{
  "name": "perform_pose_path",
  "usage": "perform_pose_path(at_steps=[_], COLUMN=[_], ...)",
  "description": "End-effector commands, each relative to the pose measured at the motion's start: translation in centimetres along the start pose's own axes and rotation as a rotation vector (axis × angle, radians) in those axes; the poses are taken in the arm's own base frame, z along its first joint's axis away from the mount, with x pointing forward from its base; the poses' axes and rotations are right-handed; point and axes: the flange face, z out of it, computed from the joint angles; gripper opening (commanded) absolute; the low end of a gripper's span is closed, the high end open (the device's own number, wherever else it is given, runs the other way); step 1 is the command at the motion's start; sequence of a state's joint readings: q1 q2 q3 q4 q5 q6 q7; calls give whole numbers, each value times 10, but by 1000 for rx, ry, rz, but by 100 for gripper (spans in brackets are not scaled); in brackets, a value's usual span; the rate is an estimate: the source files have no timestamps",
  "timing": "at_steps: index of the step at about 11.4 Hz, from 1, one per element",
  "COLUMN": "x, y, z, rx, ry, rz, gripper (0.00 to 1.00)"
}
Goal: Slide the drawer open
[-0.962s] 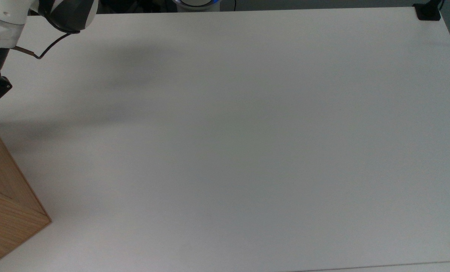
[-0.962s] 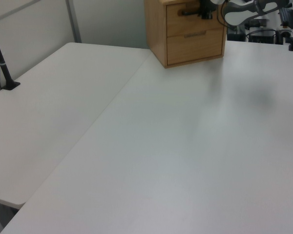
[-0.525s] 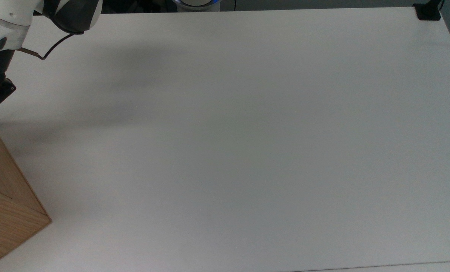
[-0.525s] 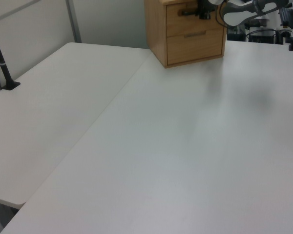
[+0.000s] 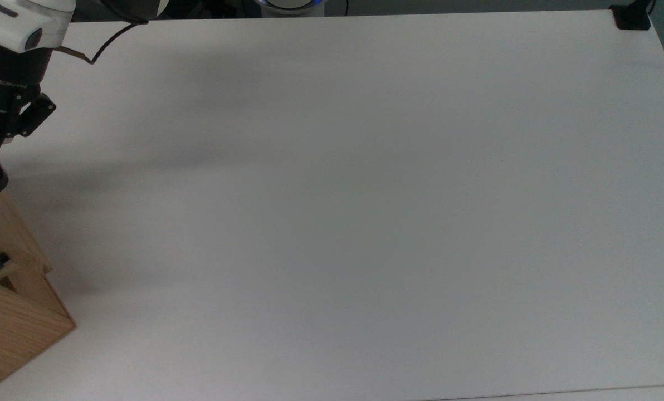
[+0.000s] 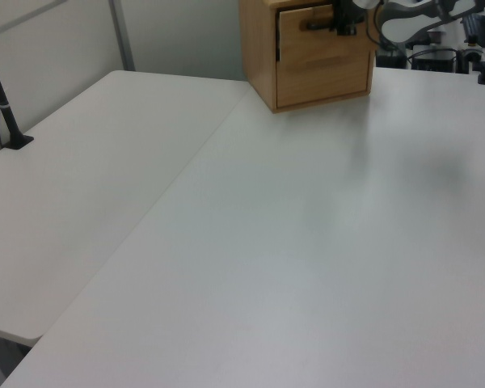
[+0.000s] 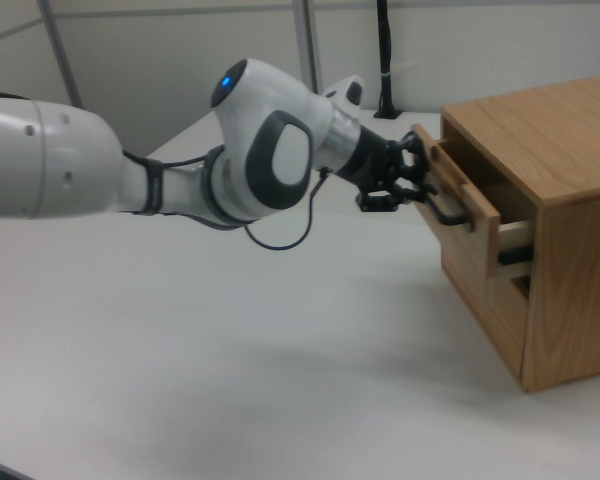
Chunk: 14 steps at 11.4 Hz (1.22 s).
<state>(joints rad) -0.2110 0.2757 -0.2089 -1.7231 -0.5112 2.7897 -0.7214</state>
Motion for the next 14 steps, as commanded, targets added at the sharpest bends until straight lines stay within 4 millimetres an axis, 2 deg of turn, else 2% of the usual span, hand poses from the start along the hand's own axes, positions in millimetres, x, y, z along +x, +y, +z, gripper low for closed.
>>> perform_pose_path(at_steps=[1,3,6,8,12,14], x=[-3,9,33,47,63,84], y=[-22,-33,-47,-58,-76,-75], z=[-79,-113,-155,-175,-192,-227], rx=[24,78,177,232,310,500], ry=[56,34,-8,-26,-45,-48], rz=[1,-13,-30,-57,-70,77], gripper=[11,11,11,11,12,21])
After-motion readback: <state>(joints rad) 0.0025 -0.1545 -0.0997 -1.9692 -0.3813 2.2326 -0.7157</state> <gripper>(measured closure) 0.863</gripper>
